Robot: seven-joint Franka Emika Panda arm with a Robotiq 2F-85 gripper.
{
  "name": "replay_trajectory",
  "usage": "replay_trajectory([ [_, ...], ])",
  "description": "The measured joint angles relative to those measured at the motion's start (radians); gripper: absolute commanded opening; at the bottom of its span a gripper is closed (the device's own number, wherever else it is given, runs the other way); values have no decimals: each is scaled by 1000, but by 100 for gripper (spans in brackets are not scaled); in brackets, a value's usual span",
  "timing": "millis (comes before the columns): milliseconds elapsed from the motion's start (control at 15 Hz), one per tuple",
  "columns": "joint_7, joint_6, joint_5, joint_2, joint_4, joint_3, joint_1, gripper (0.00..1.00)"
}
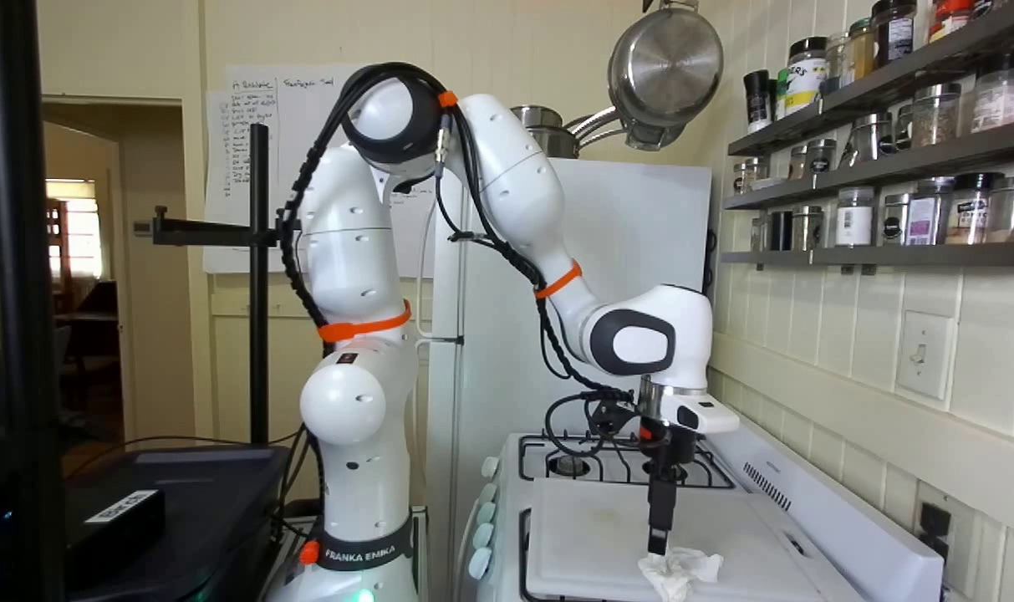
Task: Use the paper towel to wipe the white board
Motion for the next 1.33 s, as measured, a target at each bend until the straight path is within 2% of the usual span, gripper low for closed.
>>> replay_trajectory([
  [467, 0, 12, -1, 11, -1, -8, 0, 99],
  [533, 1, 25, -1, 17, -2, -8, 0, 74],
  [600, 1, 44, -1, 25, -3, -9, 0, 74],
  [667, 3, 63, -1, 32, -5, -9, 0, 70],
  [733, 5, 85, -1, 40, -7, -9, 0, 60],
  [1000, 16, 166, -2, 72, -18, -8, 1, 30],
  [1200, 18, 188, -1, 88, -21, -9, 3, 5],
  [1333, 18, 189, 9, 91, -19, -9, 7, 0],
])
